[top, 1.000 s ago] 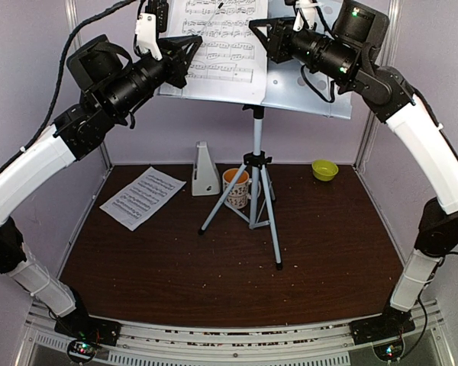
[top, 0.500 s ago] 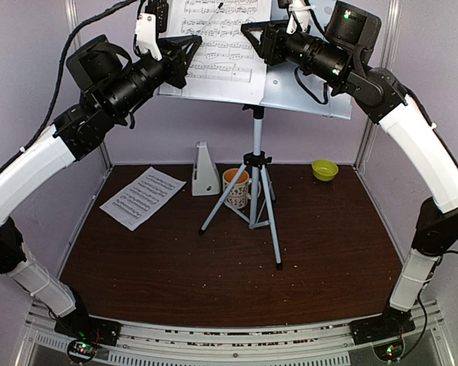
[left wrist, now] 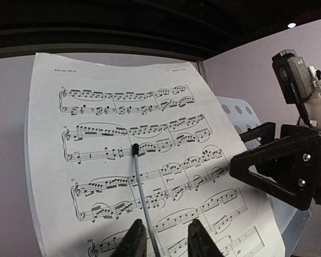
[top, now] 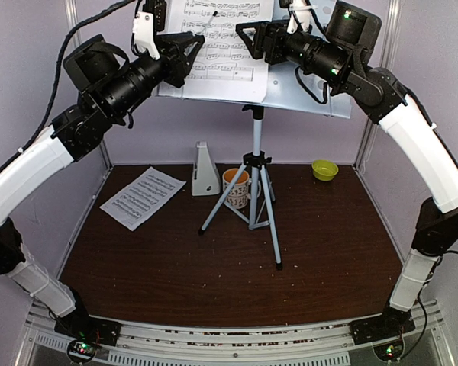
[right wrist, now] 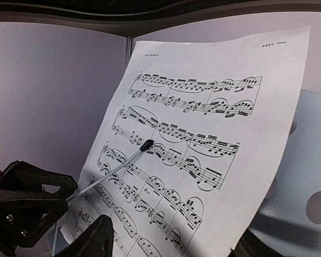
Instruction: Set up the instrument practice props
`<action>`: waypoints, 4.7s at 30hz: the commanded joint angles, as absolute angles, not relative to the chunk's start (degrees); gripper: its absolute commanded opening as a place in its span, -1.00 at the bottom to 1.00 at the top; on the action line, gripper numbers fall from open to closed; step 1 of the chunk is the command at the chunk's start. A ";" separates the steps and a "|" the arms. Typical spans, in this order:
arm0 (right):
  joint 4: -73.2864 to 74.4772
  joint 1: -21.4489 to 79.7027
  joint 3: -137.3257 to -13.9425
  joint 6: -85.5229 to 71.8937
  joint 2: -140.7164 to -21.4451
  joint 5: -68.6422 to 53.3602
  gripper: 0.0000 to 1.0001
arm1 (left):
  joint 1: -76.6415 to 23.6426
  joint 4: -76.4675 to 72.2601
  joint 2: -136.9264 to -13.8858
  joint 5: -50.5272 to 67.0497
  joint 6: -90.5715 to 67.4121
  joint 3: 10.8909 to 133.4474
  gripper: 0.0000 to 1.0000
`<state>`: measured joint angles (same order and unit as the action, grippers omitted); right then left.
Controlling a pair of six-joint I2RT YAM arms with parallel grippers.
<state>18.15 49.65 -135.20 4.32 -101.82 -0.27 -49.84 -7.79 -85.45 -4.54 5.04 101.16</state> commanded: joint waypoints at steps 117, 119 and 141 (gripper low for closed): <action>15.21 47.39 -71.96 -1.53 -50.71 10.42 1.00 | -12.67 31.04 -125.67 1.46 10.20 108.82 -1.00; 15.20 47.30 -71.87 -1.56 -50.56 10.36 1.00 | -8.25 31.31 -126.23 6.24 1.65 110.20 -0.87; 15.44 47.34 -72.30 -3.04 -49.55 10.54 1.00 | 6.64 28.18 -134.02 11.58 -36.37 107.62 0.96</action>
<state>15.64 47.57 -72.34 -1.98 -49.98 10.52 6.52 27.31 -131.63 12.21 -29.65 108.73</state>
